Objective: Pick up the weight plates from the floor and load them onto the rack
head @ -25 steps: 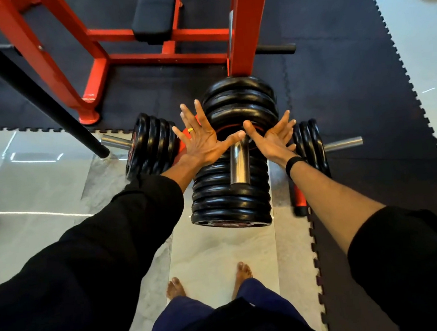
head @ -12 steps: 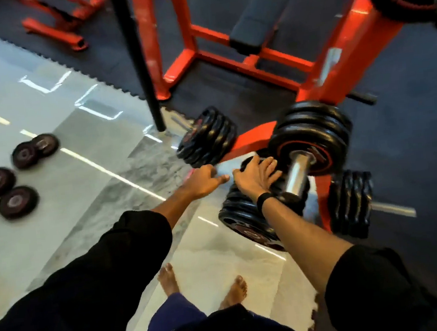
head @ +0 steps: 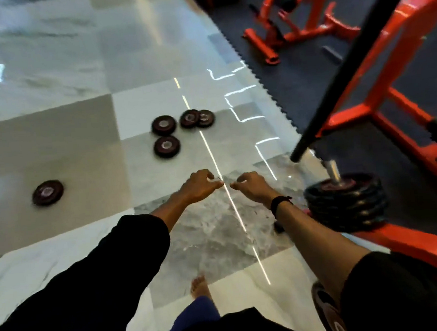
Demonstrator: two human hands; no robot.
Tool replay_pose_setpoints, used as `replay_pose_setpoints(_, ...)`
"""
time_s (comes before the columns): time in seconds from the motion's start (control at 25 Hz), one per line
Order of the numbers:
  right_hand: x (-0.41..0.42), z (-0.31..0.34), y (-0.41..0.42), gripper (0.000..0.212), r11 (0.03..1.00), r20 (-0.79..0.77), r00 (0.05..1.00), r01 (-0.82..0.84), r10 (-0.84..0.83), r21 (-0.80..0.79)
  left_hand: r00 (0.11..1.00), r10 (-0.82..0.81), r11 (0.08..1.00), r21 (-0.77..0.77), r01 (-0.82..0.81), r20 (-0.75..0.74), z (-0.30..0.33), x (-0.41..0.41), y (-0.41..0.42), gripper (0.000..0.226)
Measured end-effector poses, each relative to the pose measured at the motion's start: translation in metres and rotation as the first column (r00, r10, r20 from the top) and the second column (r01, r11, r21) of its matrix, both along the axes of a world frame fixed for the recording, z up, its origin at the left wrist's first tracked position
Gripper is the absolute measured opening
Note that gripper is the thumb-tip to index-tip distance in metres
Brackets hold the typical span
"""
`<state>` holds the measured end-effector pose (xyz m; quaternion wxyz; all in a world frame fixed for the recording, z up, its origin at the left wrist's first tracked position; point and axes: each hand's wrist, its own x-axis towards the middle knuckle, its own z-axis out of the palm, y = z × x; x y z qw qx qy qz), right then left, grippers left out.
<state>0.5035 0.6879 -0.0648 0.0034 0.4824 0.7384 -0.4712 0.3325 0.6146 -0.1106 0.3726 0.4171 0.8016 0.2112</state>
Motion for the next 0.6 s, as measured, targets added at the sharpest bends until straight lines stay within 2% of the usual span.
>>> replay_pose_setpoints(0.12,-0.077,0.003,0.008,0.046,0.992,-0.021,0.992,-0.121,0.121,0.028,0.992,0.122,0.992,0.006,-0.122,-0.03,0.006,-0.079,-0.011,0.06)
replay_pose_setpoints(0.28,-0.146,0.004,0.016,0.044,0.975,0.004,0.975,-0.222,0.222,0.025,0.978,0.206,0.978,-0.002,-0.206,-0.04,0.009,-0.145,-0.026,0.057)
replay_pose_setpoints(0.6,-0.219,-0.012,0.059,0.042,0.947,0.031,0.947,-0.317,0.319,-0.052,0.959,0.283,0.959,-0.039,-0.282,0.013,-0.014,-0.2,-0.003,0.05)
